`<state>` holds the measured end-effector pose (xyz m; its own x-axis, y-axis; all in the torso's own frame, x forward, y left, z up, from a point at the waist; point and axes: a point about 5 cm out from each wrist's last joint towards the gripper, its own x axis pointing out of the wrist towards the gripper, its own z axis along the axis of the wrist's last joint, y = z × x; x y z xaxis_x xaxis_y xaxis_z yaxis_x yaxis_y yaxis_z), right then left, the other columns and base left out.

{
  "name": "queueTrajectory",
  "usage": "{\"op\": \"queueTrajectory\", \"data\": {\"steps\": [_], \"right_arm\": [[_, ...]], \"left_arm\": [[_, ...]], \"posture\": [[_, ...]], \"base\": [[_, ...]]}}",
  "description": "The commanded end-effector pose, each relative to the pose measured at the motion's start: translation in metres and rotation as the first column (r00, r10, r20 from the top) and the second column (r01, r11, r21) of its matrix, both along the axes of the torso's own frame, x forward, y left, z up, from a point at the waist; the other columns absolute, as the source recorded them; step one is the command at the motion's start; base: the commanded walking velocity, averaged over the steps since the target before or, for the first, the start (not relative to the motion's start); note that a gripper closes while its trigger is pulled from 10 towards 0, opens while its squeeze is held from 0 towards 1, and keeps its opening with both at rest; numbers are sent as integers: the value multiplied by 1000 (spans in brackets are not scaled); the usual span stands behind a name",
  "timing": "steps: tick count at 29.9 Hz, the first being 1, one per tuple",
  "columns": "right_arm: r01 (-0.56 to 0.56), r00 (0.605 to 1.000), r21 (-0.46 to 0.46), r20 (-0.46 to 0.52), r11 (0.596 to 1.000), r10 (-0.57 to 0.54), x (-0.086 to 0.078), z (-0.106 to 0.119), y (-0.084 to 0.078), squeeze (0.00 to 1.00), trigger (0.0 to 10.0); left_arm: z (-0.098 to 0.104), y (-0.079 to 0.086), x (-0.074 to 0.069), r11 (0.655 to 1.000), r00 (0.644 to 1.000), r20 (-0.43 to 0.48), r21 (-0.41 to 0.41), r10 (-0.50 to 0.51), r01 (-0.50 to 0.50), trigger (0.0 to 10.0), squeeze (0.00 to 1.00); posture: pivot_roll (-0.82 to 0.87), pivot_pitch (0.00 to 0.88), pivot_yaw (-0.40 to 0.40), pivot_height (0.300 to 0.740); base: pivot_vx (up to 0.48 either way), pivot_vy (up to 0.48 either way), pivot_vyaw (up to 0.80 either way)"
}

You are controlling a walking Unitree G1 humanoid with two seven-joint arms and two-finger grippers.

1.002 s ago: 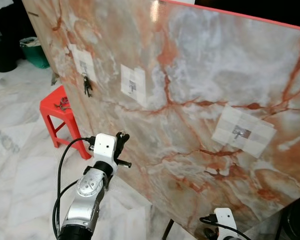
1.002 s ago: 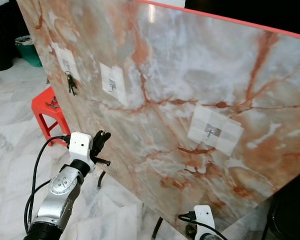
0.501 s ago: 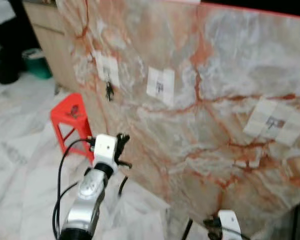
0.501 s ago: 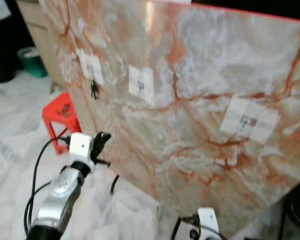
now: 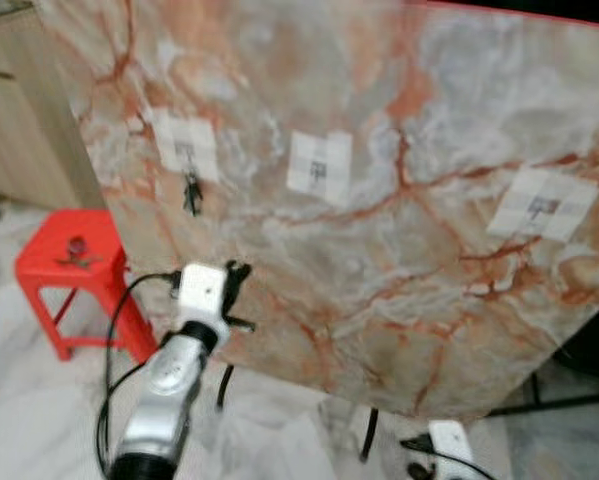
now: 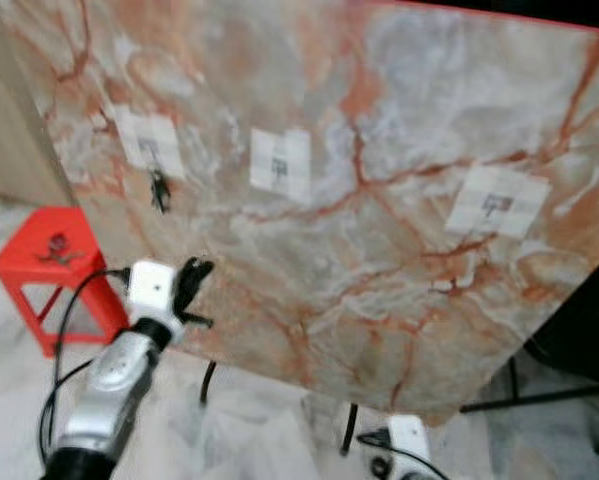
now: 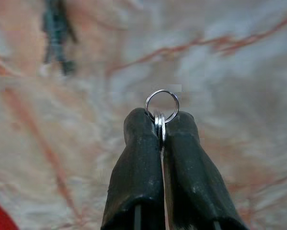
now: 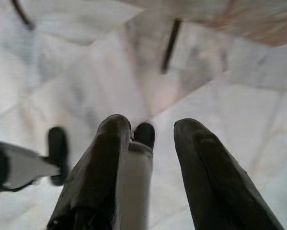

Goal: Hang keys on a hook

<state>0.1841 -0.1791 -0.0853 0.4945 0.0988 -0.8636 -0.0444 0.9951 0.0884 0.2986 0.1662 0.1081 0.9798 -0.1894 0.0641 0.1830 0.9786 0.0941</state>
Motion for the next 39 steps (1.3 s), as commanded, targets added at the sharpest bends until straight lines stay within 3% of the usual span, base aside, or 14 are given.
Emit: {"op": "queueTrajectory", "data": {"steps": [1, 12, 18, 34, 39], "right_arm": [[14, 1000, -32, -2, 999, -14, -1, 1, -13, 0, 10000], [10, 1000, -27, -4, 1000, -10, -1, 1, -11, 0, 10000], [11, 1000, -27, -4, 1000, -11, -1, 1, -11, 0, 10000], [5, 1000, -22, -3, 1000, -5, -1, 1, -10, 0, 10000], [21, 1000, -11, 17, 1000, -20, 0, 1, -10, 0, 10000]], "left_arm": [[0, -10, 0, 999, 1000, -4, -31, -29, 29, 10000, 0], [-1, -8, -4, 999, 1000, -6, -46, -25, 25, 10000, 0], [2, -9, -4, 998, 1000, 7, -51, -28, 28, 10000, 0], [2, -13, -5, 997, 999, 9, -60, -49, 49, 10000, 0], [2, -15, -7, 996, 998, 10, -65, -61, 62, 10000, 0]], "posture": [[16, 32, -25, 740], [20, 32, -22, 740], [23, 32, -21, 740], [21, 30, -19, 740], [21, 30, -17, 740]], "base": [[0, 0, -744], [0, 0, -744], [0, 455, -745], [0, 0, -745], [0, 318, -225]]}}
